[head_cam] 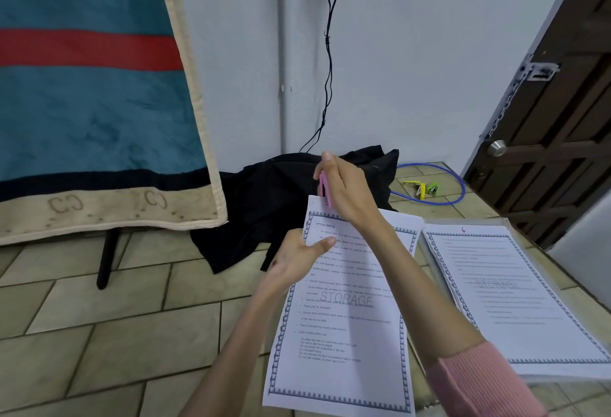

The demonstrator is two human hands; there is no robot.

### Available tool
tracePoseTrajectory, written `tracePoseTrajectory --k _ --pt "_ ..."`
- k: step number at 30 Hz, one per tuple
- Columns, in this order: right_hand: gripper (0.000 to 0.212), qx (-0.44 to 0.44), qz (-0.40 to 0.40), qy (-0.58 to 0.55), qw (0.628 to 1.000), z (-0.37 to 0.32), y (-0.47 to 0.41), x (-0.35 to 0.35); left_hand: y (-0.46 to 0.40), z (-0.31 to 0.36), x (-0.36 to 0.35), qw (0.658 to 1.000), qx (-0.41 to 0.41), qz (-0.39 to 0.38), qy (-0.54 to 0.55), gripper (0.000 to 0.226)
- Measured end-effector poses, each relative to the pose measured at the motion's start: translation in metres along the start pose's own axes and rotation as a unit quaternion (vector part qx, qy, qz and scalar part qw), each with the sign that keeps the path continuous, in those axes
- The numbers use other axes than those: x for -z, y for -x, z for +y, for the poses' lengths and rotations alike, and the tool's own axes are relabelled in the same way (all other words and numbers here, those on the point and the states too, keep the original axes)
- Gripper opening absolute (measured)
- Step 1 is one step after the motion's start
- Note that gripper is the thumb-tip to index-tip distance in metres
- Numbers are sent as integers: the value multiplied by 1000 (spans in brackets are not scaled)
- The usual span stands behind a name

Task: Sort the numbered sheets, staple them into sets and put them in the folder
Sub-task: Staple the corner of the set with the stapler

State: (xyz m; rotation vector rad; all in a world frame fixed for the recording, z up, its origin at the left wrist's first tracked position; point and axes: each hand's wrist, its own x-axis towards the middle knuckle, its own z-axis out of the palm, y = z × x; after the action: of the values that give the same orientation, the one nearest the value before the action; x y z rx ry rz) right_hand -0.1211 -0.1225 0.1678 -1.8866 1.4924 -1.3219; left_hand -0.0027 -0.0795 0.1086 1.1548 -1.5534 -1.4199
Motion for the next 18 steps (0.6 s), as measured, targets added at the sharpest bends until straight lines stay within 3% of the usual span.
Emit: tracePoseTrajectory --k 4,7,13,18 --pt "59 -14 -35 -26 999 -6 -1 -8 -1 0 -2 1000 8 1 -27 23" --pt "65 -42 -42 -40 997 -10 -1 -11 0 2 -2 1000 14 1 -19 16" --pt "75 -57 53 -41 996 -11 -4 -16 4 3 -4 999 17 16 -35 13" --pt "76 -55 78 -35 995 -9 -4 -20 3 1 -7 998 24 23 -45 18"
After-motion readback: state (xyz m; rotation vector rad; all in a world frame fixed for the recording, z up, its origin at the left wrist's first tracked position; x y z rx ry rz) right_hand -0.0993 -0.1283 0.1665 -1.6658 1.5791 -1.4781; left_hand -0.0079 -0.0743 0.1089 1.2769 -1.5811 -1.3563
